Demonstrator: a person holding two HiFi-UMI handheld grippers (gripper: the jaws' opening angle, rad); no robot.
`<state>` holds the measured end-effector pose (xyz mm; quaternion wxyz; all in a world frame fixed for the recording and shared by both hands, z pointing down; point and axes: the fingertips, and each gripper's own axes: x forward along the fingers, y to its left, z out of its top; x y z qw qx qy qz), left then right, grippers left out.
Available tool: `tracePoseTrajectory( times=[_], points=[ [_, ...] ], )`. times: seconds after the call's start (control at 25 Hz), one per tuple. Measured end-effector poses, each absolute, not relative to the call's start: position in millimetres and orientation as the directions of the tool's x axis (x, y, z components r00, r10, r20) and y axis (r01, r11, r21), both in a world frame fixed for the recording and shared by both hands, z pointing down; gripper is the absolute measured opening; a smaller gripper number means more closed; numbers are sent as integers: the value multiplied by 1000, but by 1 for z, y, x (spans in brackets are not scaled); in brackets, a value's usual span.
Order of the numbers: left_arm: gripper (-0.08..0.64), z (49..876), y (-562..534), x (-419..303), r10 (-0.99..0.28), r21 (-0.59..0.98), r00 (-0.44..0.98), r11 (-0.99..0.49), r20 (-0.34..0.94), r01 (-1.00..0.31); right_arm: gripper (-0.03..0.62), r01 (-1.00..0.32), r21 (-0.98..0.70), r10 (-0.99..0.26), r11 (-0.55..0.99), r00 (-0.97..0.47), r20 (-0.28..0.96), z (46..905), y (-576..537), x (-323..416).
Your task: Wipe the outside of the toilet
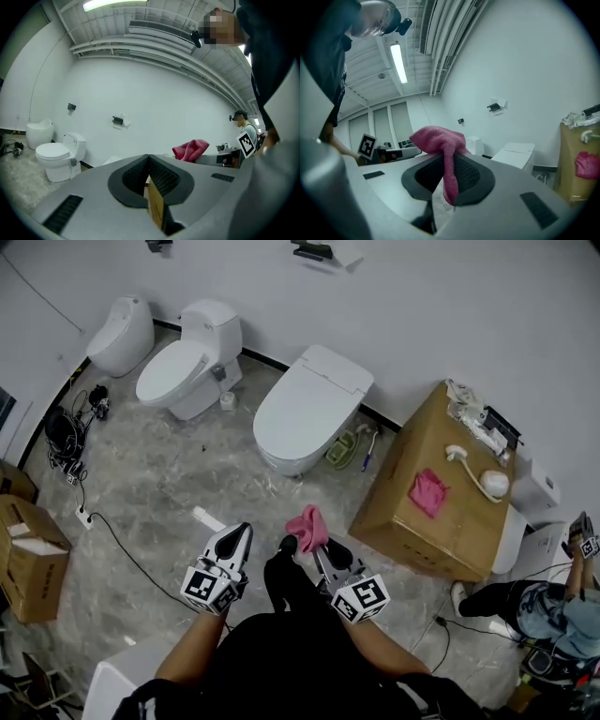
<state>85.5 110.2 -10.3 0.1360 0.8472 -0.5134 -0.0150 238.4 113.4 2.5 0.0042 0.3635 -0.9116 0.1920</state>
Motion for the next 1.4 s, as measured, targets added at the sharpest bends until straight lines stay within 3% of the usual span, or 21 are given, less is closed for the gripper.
tracePoseTrajectory(
  times=[0.28,0.68,0.84,1.12,1.4],
  points=[
    [14,22,24,38,-844,223,500,-458,197,-861,71,-654,-363,-625,664,-751,213,52,31,167],
    [14,79,-74,-25,-789,257,544,-483,287,-837,71,-703,-366,-677,610,-702,221,87,-64,80],
    [14,102,-103,-62,-775,239,570,-519,272,-820,71,-766,-402,-740,501,-620,261,123,-82,46],
    [14,178,-130,-132,-616,252,724,-681,312,-688,71,-889,-386,-866,245,-380,324,200,-103,-27],
    [14,249,-164,-178,-528,256,799,-762,288,-595,71,-941,-295,-872,165,-279,403,316,-146,-93]
  ],
)
